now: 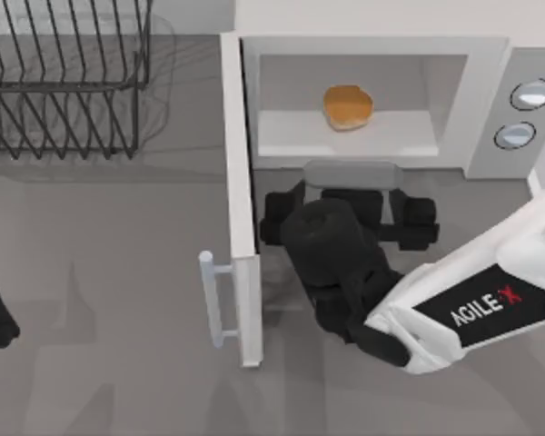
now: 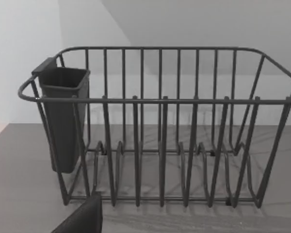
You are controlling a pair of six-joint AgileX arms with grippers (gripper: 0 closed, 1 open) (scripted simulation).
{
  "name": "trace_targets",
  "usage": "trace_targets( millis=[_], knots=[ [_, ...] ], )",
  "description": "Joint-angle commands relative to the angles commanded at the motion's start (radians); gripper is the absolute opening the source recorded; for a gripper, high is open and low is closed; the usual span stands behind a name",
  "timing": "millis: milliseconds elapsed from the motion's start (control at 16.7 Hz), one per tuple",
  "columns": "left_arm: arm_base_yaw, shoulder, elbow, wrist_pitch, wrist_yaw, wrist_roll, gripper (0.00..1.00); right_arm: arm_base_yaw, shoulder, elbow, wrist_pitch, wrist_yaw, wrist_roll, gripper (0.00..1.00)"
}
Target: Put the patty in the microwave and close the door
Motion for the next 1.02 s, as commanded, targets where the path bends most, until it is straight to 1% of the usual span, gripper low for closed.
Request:
trace_targets(
  millis=[300, 720, 1020],
  knots=[
    [0.0, 0.0, 0.0, 0.0, 0.0, 0.0, 1.0, -0.006, -0.033, 0.02, -0.04, -0.003, -0.002, 1.0],
    [0.0, 0.0, 0.0, 0.0, 0.0, 0.0, 1.0, -0.006, -0.244, 0.091, -0.357, -0.007, -0.002, 1.0],
    [0.0, 0.0, 0.0, 0.0, 0.0, 0.0, 1.0, -0.006, -0.277, 0.109, -0.391, -0.007, -0.002, 1.0]
  ],
)
